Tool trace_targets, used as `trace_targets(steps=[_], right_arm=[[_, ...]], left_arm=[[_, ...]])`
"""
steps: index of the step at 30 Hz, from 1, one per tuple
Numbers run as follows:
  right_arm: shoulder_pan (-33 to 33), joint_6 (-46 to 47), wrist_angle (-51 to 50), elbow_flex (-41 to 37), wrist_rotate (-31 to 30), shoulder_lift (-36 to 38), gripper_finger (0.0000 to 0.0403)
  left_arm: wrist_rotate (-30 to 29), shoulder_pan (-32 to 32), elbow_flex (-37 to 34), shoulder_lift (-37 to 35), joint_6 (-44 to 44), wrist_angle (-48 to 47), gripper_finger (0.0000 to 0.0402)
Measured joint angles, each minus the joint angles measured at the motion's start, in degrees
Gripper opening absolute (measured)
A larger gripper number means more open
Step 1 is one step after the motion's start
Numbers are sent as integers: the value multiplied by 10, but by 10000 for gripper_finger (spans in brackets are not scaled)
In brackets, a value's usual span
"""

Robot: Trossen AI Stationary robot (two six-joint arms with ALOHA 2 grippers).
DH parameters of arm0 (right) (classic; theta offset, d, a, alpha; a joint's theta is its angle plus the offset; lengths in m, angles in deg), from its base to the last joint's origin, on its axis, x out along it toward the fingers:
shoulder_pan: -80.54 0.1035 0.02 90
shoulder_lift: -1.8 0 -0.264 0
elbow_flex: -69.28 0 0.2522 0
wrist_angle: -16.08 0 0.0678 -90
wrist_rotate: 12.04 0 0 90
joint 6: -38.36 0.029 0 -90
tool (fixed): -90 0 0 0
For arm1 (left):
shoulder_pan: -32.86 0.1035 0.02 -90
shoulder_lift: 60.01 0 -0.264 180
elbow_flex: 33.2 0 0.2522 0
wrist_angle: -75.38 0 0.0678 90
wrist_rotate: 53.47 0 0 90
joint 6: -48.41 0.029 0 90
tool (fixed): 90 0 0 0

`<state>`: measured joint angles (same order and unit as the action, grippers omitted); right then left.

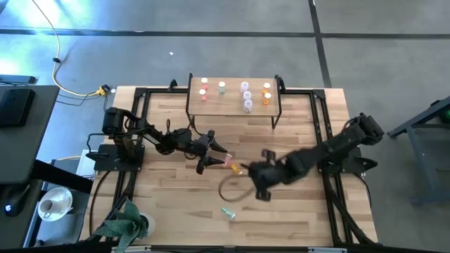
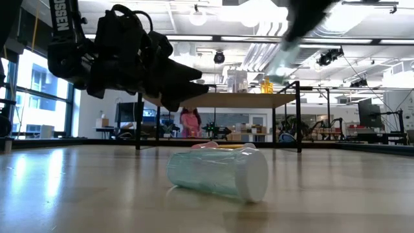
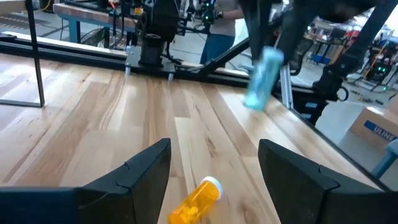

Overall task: Pick and place medicine bottles onto shelf by color
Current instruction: Put the right green pill bottle on the shelf aligned with the other green pill bottle

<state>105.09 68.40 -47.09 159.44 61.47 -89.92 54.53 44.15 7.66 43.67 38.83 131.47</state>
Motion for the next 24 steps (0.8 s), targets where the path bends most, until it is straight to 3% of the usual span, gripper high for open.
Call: trace_targets(steps=[5, 13, 24], right_arm=[[-74, -81, 0, 49, 12, 0, 103], [-161, -126, 8, 97, 96, 0, 103], [-208, -141, 11, 188, 130, -2, 103]], left_arm=[[0, 0, 0, 0, 8, 0, 231], [0, 0, 0, 0, 8, 0, 231], [0, 0, 0, 0, 8, -1, 231]])
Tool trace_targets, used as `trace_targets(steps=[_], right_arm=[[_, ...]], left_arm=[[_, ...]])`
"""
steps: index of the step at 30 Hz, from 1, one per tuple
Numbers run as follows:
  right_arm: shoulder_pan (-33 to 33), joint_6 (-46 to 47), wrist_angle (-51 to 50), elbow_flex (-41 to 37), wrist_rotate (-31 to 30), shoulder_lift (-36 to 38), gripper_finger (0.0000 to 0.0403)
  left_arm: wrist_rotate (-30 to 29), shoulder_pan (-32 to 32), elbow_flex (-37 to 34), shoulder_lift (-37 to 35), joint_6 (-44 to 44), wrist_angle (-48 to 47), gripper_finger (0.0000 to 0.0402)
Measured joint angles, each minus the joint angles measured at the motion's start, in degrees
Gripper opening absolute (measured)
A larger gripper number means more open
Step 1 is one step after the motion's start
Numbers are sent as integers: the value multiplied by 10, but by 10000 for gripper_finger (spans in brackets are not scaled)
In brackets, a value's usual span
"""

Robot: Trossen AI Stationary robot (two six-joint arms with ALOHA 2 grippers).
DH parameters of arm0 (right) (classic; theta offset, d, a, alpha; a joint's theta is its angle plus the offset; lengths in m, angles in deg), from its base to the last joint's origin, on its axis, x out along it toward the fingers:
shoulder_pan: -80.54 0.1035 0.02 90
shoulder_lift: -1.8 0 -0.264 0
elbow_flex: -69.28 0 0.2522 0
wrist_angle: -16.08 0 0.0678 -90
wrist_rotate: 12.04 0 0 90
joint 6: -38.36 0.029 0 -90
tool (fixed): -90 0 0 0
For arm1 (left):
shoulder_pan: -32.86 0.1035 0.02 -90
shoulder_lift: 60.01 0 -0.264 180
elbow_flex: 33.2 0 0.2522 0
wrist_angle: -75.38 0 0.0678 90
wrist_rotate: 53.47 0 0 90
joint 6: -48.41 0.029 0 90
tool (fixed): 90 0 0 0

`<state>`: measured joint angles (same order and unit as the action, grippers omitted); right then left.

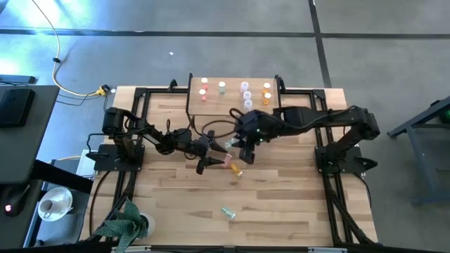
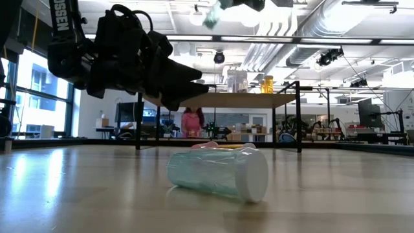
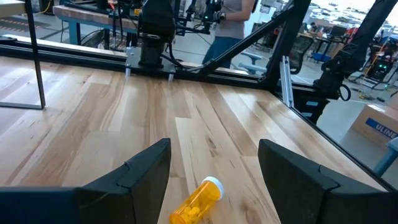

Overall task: Pick and place medicine bottles onto shelf by color
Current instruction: Put the right green pill bottle on the shelf aligned with the other green pill bottle

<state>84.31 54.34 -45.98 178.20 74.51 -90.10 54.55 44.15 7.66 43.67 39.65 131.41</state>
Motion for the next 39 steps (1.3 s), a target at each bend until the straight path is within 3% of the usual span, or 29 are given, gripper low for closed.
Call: trace_targets(steps=[15, 30, 39], right_arm=[[-27, -6, -3, 82, 7, -4, 103], [-25, -24, -59, 79, 83, -136, 103], [-25, -44, -55, 79, 100, -168, 103]], left_arm=[[0, 0, 0, 0, 0, -2, 231], [0, 0, 0, 0, 0, -23, 231], [0, 0, 0, 0, 0, -15, 231]])
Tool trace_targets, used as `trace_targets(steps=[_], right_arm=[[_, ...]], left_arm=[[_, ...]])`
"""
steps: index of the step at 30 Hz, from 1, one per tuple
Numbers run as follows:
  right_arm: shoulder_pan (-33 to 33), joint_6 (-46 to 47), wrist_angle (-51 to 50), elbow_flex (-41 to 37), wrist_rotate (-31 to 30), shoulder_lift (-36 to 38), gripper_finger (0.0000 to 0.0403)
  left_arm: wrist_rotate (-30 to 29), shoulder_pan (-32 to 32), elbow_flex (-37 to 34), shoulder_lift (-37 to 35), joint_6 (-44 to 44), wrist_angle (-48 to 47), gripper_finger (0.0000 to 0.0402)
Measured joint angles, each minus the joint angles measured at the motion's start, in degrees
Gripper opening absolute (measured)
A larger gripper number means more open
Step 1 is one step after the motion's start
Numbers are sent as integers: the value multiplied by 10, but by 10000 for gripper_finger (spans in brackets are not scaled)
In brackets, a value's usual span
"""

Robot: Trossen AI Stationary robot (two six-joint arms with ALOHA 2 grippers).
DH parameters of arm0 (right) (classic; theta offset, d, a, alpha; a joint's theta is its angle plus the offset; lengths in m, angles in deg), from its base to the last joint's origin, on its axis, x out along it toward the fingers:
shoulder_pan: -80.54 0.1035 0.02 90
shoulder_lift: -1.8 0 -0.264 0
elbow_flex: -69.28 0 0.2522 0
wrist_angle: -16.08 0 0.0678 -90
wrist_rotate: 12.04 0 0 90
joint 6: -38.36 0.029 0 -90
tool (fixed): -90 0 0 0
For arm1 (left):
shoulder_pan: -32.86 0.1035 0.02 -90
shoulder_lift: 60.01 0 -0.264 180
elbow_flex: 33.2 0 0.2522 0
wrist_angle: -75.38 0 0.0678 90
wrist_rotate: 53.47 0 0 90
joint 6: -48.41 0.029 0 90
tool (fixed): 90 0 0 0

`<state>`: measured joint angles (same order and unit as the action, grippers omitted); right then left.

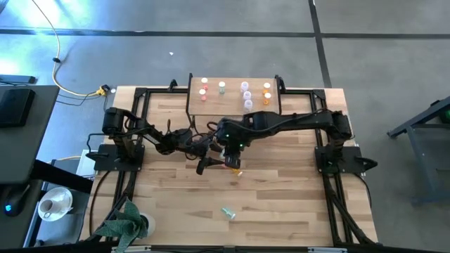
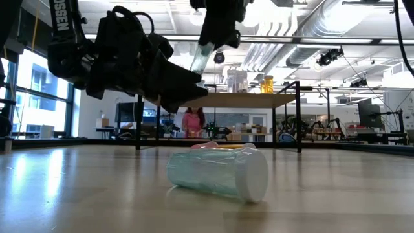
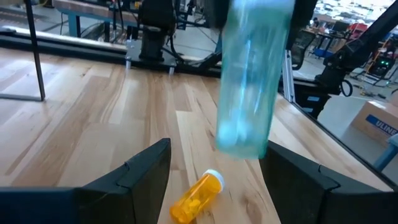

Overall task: Pick and place medicine bottles onto shelf by color
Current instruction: Put the right green pill bottle on the shelf aligned with the other green pill bottle

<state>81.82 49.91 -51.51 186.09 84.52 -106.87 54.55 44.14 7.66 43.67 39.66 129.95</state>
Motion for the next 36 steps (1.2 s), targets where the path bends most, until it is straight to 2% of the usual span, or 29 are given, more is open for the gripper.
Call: trace_targets(steps=[13, 30, 36], right_arm=[[0, -15, 4, 0, 6, -18, 103], [-1, -14, -2, 0, 6, -18, 103], [-1, -13, -2, 0, 2, -18, 107]], left_arm=[[6, -2, 0, 0, 0, 16, 225], [6, -2, 0, 0, 2, 17, 91], [5, -2, 0, 0, 1, 17, 84]])
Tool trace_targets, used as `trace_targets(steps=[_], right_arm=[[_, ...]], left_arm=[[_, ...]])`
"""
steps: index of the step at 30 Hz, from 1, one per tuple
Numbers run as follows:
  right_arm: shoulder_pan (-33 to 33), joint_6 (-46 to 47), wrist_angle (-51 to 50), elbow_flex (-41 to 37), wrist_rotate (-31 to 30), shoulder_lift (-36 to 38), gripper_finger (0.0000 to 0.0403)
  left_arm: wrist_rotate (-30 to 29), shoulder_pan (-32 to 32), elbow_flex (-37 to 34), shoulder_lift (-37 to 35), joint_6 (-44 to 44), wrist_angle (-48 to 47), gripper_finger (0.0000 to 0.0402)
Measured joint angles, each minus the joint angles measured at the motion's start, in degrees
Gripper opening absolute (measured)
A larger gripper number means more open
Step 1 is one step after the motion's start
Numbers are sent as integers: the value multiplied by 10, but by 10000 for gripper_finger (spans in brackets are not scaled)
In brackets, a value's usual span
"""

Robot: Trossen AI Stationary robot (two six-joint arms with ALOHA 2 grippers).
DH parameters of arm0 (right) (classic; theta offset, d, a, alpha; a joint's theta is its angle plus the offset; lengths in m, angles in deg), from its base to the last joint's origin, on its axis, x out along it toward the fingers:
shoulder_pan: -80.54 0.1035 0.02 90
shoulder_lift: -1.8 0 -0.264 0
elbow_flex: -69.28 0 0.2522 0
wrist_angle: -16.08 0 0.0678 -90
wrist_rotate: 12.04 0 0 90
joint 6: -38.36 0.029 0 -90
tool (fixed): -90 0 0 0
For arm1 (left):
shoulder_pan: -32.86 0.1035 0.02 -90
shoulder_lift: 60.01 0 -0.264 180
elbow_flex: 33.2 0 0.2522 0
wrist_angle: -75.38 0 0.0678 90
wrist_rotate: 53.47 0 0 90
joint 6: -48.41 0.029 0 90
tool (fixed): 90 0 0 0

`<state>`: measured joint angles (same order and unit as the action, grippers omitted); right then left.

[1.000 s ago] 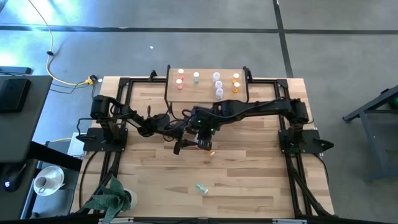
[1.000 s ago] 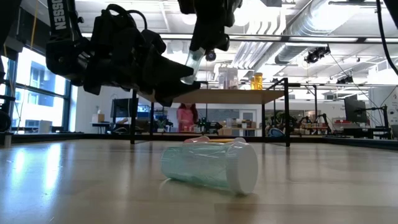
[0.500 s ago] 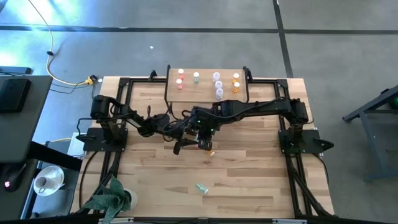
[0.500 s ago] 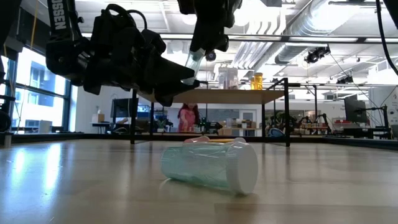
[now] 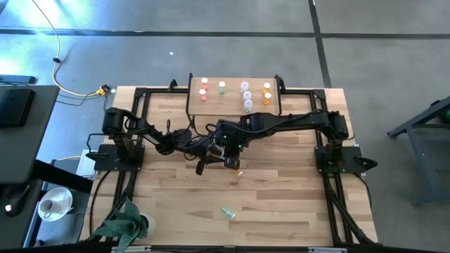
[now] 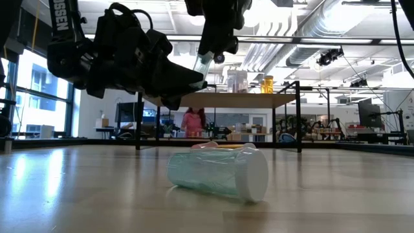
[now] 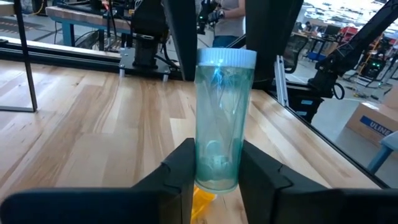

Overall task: Pick and place medicine bottles onto shelf by color
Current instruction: Put the right green pill bottle on the shelf aligned with the other green pill bottle

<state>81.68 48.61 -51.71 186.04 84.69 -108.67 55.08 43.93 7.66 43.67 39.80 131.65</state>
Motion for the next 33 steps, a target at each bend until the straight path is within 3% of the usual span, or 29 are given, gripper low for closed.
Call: trace_targets(steps=[8, 13, 18, 28, 33], right_arm=[[-5, -2, 3, 6, -26, 3, 163], [-12, -2, -12, 56, -26, 3, 179], [-11, -30, -33, 143, -30, 3, 181], [37, -92, -134, 320, -153, 3, 181], [75, -100, -167, 266, -220, 43, 181]], left_arm=[[-4, 1, 0, 0, -6, 0, 87], [-13, 2, 0, 0, -8, 25, 87], [-13, 4, 0, 0, -8, 108, 87], [-10, 24, 0, 0, -19, 155, 87], [-5, 23, 0, 0, -23, 155, 87]])
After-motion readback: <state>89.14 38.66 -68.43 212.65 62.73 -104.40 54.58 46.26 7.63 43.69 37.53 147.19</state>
